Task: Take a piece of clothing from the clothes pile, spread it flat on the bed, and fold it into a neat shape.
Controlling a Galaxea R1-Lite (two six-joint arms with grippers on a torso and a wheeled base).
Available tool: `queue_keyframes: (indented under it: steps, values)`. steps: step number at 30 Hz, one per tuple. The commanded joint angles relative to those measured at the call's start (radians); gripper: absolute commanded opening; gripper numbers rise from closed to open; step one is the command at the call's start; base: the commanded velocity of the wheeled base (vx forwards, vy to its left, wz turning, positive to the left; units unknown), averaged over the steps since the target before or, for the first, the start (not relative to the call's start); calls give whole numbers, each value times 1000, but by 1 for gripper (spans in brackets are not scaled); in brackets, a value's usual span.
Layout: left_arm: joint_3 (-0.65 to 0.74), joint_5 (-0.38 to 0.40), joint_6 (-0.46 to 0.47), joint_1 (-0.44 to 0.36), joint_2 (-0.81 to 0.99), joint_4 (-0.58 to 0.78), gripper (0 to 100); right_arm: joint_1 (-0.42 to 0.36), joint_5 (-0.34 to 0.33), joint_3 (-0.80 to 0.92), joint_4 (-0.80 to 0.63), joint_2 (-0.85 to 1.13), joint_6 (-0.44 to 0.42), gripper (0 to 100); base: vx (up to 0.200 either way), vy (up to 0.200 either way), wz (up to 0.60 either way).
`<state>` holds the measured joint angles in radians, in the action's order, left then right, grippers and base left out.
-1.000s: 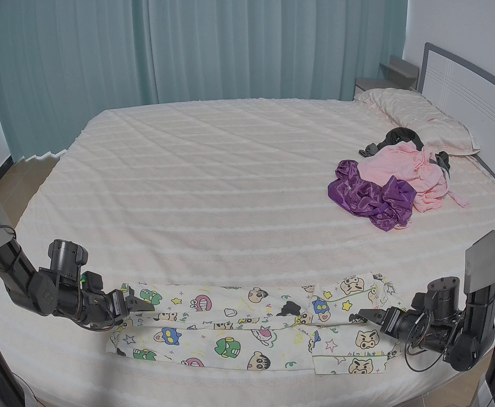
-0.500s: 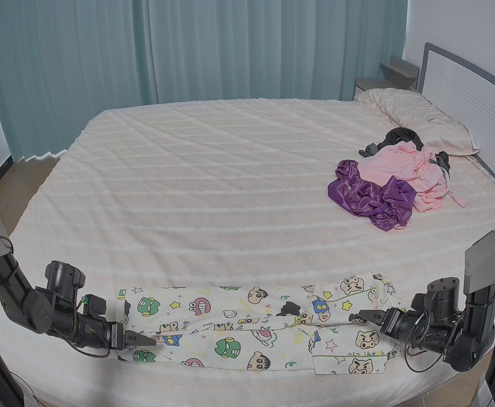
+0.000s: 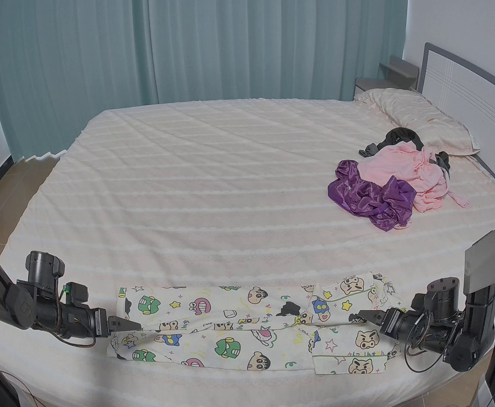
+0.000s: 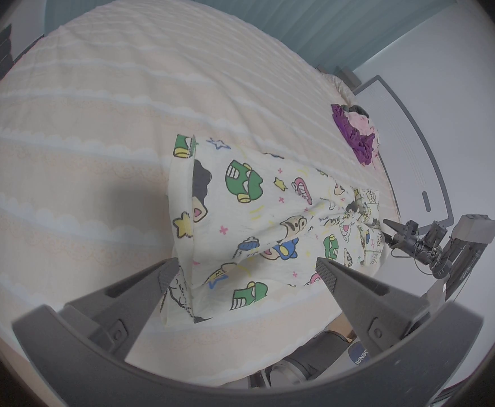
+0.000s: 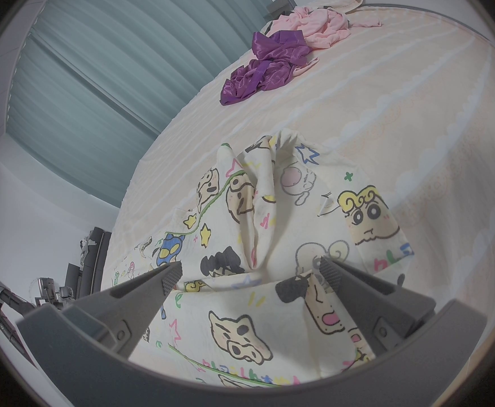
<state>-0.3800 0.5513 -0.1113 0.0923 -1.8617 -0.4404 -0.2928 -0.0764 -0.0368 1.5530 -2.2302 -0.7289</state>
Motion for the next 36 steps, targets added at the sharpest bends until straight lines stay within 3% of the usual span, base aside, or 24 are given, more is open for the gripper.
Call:
queue_keyframes:
  steps: [1, 7, 11, 18, 36]
  values:
    - [-17, 12, -76, -13, 29, -7, 100, 0, 0, -2, 7, 0, 0, 100, 0, 0, 0]
    - [-60, 6, -208, -66, -27, -14, 100, 0, 0, -2, 7, 0, 0, 100, 0, 0, 0]
    - [-60, 1, -234, -88, -77, -41, 100, 0, 0, -2, 7, 0, -1, 100, 0, 0, 0]
    - [-53, -100, -234, -100, -151, -118, 100, 0, 0, -2, 7, 0, -1, 100, 0, 0, 0]
    - [15, -105, -150, -126, -146, -130, 100, 0, 0, -2, 7, -2, -1, 100, 0, 0, 0]
